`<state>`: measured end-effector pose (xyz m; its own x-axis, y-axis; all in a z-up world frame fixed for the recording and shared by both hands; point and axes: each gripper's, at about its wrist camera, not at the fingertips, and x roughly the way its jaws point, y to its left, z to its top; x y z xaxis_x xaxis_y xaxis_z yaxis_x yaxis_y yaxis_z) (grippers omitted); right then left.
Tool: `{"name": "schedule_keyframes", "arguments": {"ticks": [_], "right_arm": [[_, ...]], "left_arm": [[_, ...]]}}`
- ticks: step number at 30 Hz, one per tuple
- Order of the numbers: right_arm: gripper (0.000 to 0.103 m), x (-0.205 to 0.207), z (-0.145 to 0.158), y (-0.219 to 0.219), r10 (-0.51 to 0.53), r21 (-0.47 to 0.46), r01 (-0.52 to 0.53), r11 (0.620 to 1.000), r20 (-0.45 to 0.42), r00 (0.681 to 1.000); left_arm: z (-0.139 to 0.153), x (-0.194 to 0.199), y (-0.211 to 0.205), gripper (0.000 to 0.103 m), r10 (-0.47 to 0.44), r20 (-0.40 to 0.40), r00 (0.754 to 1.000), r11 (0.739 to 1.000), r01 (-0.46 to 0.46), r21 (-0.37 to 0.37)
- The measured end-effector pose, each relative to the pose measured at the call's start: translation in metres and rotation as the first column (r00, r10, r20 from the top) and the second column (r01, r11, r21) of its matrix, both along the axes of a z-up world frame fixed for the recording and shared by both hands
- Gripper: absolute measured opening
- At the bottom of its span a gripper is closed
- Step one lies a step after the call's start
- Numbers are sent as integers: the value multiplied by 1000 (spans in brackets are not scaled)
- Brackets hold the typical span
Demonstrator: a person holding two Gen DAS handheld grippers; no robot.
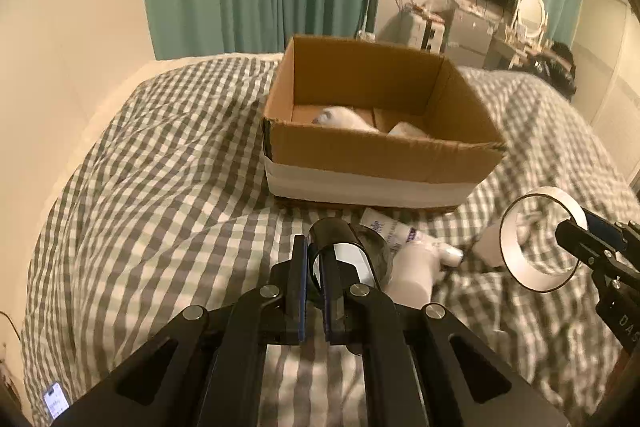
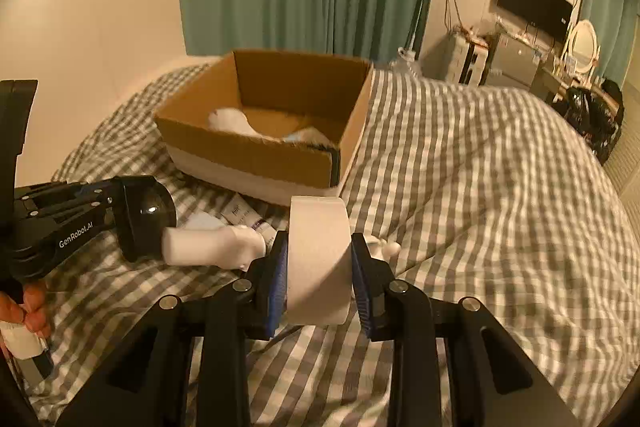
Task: Organize objects
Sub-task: 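Lower cup and tape roll into the box and open both tools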
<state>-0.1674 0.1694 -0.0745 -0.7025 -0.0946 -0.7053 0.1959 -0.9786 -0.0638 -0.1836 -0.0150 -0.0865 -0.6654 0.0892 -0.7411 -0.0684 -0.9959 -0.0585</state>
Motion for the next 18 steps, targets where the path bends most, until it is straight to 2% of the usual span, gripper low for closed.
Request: {"name": "schedule_keyframes", "arguments": {"ticks": [6, 10, 18], "right_arm": [[29, 21, 31, -7, 22, 6, -22, 1000, -60, 998], [29, 25, 50, -15, 42, 29, -40, 999, -95, 995], [29, 3, 98, -30, 80, 104, -62, 993, -176, 981]], "left_arm": [[29, 18, -1, 6, 4, -61, 998, 1000, -4, -8], [56, 21, 4, 6, 3, -119, 993, 998, -11, -63], [112, -4, 8, 6, -30, -206, 978, 997, 16, -72]]}}
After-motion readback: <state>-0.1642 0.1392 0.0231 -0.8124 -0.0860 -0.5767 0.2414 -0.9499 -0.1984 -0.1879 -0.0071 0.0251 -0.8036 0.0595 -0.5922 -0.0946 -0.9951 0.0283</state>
